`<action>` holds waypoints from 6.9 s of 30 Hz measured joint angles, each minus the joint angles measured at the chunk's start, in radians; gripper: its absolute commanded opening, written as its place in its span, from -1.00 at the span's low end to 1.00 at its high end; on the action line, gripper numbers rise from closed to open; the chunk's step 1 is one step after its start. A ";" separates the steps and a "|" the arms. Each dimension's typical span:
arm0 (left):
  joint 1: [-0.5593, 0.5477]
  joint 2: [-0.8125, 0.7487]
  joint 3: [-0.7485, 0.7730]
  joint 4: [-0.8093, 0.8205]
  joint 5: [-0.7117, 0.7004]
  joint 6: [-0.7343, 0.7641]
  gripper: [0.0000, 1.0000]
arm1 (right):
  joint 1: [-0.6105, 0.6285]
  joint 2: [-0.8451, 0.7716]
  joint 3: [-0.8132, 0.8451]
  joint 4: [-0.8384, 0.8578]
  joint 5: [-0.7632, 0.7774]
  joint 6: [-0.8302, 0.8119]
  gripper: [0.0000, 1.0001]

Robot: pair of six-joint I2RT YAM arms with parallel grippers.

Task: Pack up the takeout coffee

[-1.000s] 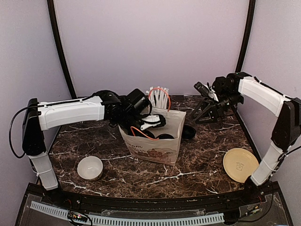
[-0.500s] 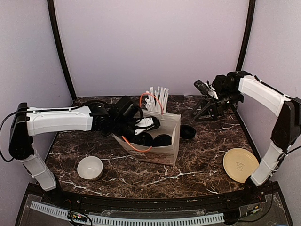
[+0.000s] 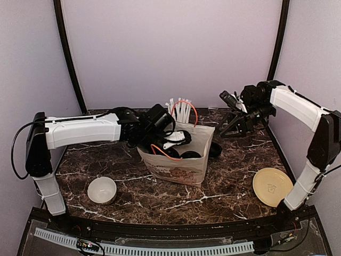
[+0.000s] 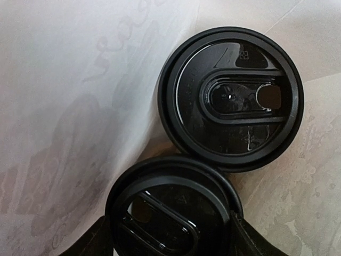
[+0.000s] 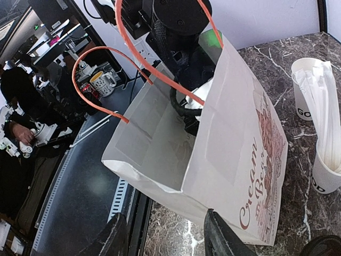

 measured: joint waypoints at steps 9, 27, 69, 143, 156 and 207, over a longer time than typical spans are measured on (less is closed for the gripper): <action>-0.026 0.045 0.087 -0.117 -0.045 -0.047 -0.27 | 0.000 0.000 0.002 0.000 0.003 0.018 -0.03; -0.031 0.056 0.152 -0.174 -0.007 -0.055 0.47 | 0.000 -0.004 0.018 0.000 0.004 0.034 0.05; -0.031 -0.368 0.090 0.074 0.031 -0.031 0.83 | 0.211 0.062 0.323 0.497 0.230 0.695 0.12; -0.017 -0.795 -0.320 0.459 -0.397 -0.052 0.90 | 0.757 -0.017 0.283 0.292 0.573 0.448 -1.00; -0.016 -0.795 -0.353 0.467 -0.373 -0.051 0.95 | 0.568 -0.021 0.256 0.429 0.737 0.509 -0.70; 0.291 -0.441 -0.078 0.301 -0.195 -0.242 0.86 | 0.069 0.401 0.398 0.740 0.583 0.862 -0.13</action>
